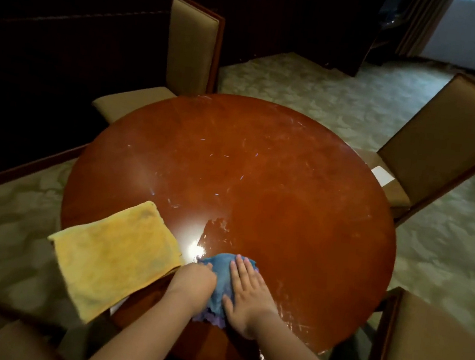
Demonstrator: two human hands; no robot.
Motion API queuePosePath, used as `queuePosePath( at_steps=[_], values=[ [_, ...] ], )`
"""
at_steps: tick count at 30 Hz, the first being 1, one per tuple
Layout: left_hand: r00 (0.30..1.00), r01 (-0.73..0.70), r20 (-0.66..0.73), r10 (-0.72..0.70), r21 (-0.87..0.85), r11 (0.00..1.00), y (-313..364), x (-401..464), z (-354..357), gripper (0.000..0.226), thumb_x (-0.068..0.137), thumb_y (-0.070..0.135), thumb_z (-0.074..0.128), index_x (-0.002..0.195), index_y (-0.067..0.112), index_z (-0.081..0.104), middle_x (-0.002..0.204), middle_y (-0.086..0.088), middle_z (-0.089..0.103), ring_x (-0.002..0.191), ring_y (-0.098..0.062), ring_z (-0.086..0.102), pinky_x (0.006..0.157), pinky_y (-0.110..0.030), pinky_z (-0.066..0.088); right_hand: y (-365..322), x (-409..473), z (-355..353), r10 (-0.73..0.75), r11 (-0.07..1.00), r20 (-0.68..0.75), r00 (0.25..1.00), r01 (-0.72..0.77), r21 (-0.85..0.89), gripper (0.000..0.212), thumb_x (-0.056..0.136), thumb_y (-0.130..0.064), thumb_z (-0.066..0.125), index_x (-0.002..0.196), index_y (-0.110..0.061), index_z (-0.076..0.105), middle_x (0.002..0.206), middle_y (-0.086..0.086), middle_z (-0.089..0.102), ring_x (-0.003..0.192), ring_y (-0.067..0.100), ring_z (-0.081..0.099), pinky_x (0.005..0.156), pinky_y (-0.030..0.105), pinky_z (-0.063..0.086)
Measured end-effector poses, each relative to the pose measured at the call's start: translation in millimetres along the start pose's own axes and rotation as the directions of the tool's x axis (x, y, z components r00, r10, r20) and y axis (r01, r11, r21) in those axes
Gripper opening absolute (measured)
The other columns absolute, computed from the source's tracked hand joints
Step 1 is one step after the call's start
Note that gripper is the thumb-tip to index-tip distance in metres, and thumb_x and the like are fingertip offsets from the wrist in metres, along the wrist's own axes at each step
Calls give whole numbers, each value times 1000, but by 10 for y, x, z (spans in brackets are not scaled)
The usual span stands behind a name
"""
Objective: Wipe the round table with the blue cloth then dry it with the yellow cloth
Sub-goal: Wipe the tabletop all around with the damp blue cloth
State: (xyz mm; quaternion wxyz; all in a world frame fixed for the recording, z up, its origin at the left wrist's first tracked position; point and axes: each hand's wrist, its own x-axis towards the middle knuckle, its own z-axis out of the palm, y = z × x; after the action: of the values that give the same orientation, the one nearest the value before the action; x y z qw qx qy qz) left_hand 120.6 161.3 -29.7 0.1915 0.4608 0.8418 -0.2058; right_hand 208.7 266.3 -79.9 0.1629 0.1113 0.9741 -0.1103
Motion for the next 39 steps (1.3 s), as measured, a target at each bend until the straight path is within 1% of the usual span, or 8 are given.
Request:
queuePosePath(
  at_steps=[3, 7, 11, 14, 18, 23, 30, 39],
  values=[
    [999, 43, 23, -42, -13, 999, -126, 126, -21, 48, 88, 14, 64, 132, 7, 49, 139, -11, 43, 120, -25, 52, 92, -33, 45, 7, 248, -47, -34, 997, -148, 988, 23, -80, 85, 76, -52, -4, 146, -4, -4, 150, 7, -15, 142, 23, -8, 116, 33, -9],
    [996, 82, 45, -80, -34, 996, -371, 362, -103, 50, 84, 17, 66, 131, 10, 50, 136, -9, 45, 119, -23, 52, 91, -32, 45, 27, 636, -162, -77, 994, -141, 987, 65, -90, 85, 74, -52, -5, 145, -6, -4, 151, 8, -12, 142, 24, -8, 112, 37, -2],
    [992, 120, 49, -118, -33, 992, -585, 652, -228, 43, 87, 14, 61, 129, 11, 52, 133, -8, 48, 115, -24, 55, 87, -32, 47, 101, 1009, -307, -136, 990, -13, 991, 136, -26, 91, 61, -54, -18, 142, -11, -23, 142, 2, -32, 130, 17, -32, 109, 32, -17],
    [987, 158, 29, -157, -46, 986, -725, 855, -330, 37, 91, 9, 53, 128, 10, 52, 130, -8, 50, 115, -24, 55, 88, -33, 47, 165, 1293, -417, -148, 988, -8, 989, 147, -52, 97, 59, -54, -19, 146, -11, -21, 140, -1, -34, 139, 16, -27, 112, 32, -14],
    [979, 202, 11, -202, -42, 978, -820, 985, -436, 36, 92, 9, 53, 128, 7, 49, 126, -8, 57, 115, -25, 58, 88, -33, 48, 203, 1497, -474, -164, 982, 41, 986, 167, -88, 82, 62, -54, -22, 133, -16, -31, 147, 2, -34, 142, 20, -25, 115, 35, -12],
    [977, 211, 17, -211, -35, 977, -725, 843, -399, 40, 87, 17, 63, 125, 8, 53, 126, -7, 58, 114, -24, 59, 85, -31, 49, 166, 1404, -503, -133, 978, 97, 986, 147, -150, 68, 98, -48, 10, 146, -11, -21, 155, 6, -25, 143, 20, -22, 117, 36, -9],
    [991, 131, 22, -130, -32, 991, -398, 349, -127, 40, 82, 31, 71, 117, 15, 61, 123, -5, 60, 111, -21, 59, 85, -27, 46, -42, 774, -236, -148, 979, 102, 984, 161, -128, 98, 60, -55, -20, 147, -11, -19, 155, 6, -24, 143, 19, -21, 113, 33, -13],
    [994, 110, 25, -110, -19, 994, -242, 129, -27, 38, 75, 29, 77, 109, 18, 65, 113, -2, 65, 105, -20, 61, 79, -26, 46, -79, 490, -252, -148, 968, 130, 980, 170, -183, 78, 87, -57, -1, 148, -11, -17, 156, 6, -23, 143, 19, -20, 115, 34, -10]
  ],
)
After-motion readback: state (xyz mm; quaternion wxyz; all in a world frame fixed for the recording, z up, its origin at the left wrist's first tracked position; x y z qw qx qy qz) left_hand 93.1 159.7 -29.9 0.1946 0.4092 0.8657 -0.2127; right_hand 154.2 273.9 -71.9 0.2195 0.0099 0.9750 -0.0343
